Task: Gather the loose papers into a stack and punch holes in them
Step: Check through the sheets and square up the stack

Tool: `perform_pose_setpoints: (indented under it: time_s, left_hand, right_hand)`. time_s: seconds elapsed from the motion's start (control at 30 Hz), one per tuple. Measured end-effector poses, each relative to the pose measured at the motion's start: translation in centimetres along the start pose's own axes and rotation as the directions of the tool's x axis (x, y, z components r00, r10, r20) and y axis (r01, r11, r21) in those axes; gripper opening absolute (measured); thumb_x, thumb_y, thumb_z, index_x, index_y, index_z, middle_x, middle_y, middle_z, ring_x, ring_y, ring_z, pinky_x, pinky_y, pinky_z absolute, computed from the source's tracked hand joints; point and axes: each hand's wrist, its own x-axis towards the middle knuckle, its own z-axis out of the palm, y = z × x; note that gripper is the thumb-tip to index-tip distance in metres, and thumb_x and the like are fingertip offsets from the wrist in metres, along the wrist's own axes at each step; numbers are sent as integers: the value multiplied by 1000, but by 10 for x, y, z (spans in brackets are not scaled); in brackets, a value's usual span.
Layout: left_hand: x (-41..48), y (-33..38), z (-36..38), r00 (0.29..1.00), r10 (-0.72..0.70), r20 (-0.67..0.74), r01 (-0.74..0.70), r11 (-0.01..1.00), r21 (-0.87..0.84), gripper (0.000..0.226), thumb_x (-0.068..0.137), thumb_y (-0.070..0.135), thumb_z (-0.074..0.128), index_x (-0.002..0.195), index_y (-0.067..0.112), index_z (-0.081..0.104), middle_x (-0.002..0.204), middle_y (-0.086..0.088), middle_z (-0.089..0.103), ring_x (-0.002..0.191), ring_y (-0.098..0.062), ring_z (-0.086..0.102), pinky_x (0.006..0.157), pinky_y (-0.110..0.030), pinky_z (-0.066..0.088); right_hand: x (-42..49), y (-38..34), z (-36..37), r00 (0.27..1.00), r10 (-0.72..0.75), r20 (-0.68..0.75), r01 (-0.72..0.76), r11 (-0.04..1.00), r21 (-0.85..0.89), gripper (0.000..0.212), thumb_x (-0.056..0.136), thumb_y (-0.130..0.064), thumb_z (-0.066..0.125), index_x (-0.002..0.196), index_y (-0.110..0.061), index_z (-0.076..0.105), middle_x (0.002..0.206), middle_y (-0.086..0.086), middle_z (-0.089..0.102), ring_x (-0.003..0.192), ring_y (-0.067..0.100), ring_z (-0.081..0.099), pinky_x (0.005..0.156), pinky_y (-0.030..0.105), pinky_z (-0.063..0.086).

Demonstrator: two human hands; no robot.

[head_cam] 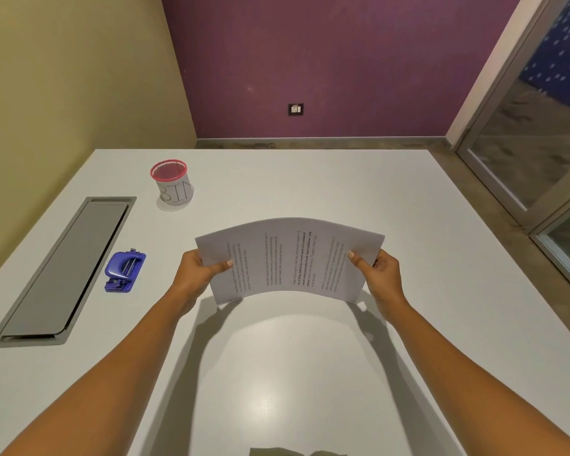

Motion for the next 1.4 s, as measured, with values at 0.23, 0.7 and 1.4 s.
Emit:
perform_pose_setpoints:
  time_s: [0.23, 0.7, 1.4]
  left_hand:
    - [0, 2, 2, 1000, 10, 3, -10, 1000, -5, 17, 81, 6, 66, 92, 19, 65, 90, 4, 68, 85, -14, 63, 75, -26, 49]
    - [1, 4, 6, 998, -6, -59, 6, 1000, 5, 18, 83, 11, 65, 101, 12, 64, 99, -6, 67, 87, -20, 63, 78, -33, 49]
    - [-17, 1, 40, 979, -103, -175, 7, 880, -476, 28, 84, -1, 60, 111, 5, 58, 96, -4, 67, 72, -5, 70, 67, -21, 58]
  right_hand:
    - [-1, -4, -1, 1000, -5, -3, 5, 1000, -12, 16, 85, -21, 64, 87, -36, 60, 89, -12, 66, 83, 10, 61, 69, 27, 48]
    - [1, 3, -1, 998, -23, -58, 18, 996, -86, 32, 85, -28, 64, 114, -17, 57, 107, -2, 62, 100, 15, 56, 77, 22, 45]
    - [-11, 3, 44, 911, 367, 188, -412, 845, 342, 12, 96, -6, 45, 89, -12, 52, 62, -8, 67, 51, 1, 61, 54, 18, 55]
